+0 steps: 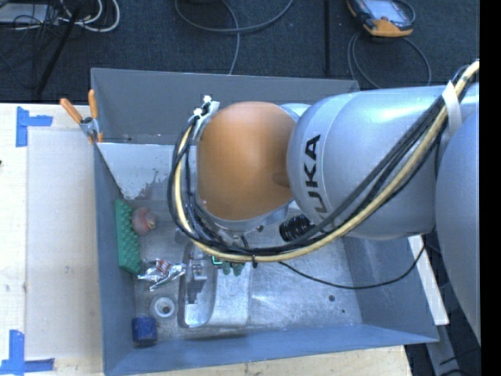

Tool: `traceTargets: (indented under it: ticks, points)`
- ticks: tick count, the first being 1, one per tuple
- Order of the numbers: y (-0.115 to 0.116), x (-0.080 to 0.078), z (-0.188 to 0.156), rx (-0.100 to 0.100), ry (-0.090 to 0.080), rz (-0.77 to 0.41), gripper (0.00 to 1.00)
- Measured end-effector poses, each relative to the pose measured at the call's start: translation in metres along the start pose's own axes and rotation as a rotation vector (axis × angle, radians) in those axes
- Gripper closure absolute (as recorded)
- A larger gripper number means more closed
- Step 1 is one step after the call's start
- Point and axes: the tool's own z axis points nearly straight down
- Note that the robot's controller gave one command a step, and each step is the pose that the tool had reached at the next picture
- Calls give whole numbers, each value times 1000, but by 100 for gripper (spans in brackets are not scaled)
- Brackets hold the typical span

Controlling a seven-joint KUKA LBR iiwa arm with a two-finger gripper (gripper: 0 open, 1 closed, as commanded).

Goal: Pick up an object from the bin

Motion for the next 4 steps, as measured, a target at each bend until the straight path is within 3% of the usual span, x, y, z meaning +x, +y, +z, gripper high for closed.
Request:
traceTargets:
  ticks: [1, 2, 3, 4]
  points:
    - [-15, -23, 131, 2, 0, -92, 0]
    - [24, -21, 51, -3, -14, -304, 0]
    - [7, -31, 127, -3, -11, -213, 0]
    - [5, -31, 129, -2, -12, -208, 100]
